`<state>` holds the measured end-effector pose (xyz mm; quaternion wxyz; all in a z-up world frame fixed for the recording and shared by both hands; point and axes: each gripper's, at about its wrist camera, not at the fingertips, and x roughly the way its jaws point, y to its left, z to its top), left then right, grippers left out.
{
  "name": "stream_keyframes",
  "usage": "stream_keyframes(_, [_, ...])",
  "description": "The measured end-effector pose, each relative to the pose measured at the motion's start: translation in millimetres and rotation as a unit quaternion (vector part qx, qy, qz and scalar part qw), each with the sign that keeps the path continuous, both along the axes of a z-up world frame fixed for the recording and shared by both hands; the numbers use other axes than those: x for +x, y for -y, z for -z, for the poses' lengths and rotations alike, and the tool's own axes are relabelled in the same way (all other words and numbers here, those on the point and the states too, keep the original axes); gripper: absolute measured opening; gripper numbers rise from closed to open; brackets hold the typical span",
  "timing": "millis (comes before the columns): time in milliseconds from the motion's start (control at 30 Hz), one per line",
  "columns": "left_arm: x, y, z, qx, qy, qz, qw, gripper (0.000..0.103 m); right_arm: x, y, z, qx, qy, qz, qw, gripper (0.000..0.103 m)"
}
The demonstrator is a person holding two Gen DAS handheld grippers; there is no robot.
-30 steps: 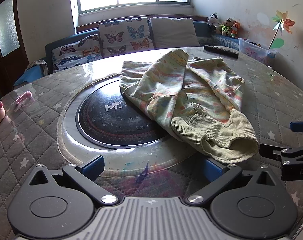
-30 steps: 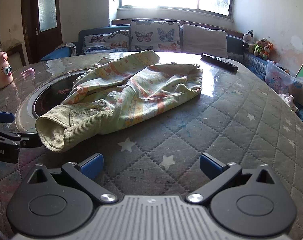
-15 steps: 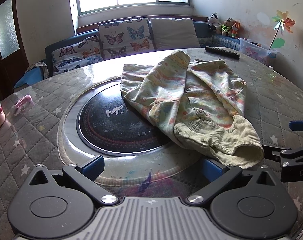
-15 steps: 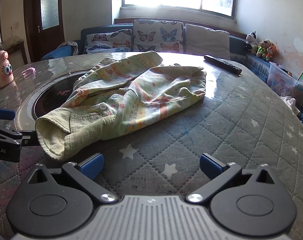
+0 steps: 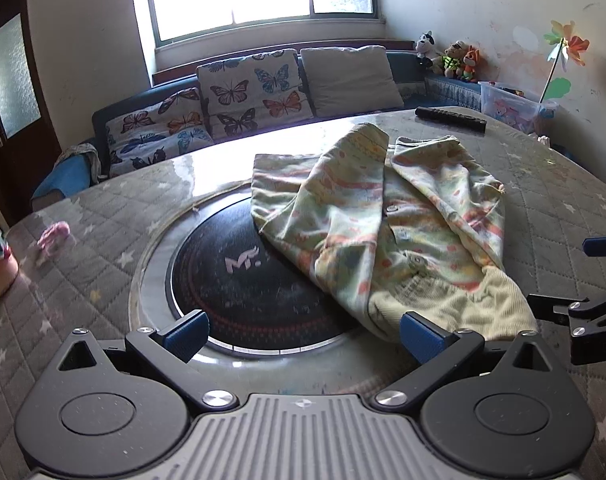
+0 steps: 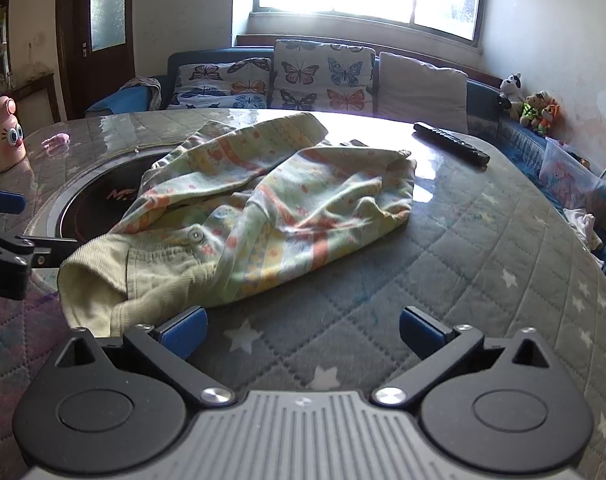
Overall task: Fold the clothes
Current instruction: 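Grasp the shirt's edges with the left gripper while the right gripper grasps another edge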
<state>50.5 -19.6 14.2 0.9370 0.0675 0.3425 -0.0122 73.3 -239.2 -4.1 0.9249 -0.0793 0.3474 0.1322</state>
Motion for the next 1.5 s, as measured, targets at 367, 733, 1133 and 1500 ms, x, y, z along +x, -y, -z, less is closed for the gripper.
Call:
stream_keyframes(367, [45.8,22.3,-2.4,0.04,0.004,0.038,0.9985,0.095,50.7,-1.5,-17.3,0.008,0.006,-0.004,1.0,0.103])
stream_keyframes(733, [95.7,37.7,16.0,0.054,-0.017,0.08,0.9952,0.078,121.8,-9.6,-13.6,0.006,-0.012,-0.011,1.0,0.092])
stream_keyframes(1133, [132.8,32.9,25.2,0.042,-0.03,0.093,0.9944,0.066,208.9,-17.0,-7.0,0.032,-0.042,-0.001,0.999,0.074])
stream_keyframes(1500, [144.3,31.1,29.9,0.036,-0.035,0.101,0.9936,0.065,236.1,-48.0,16.1,-0.004,-0.066,-0.023,0.998,0.036])
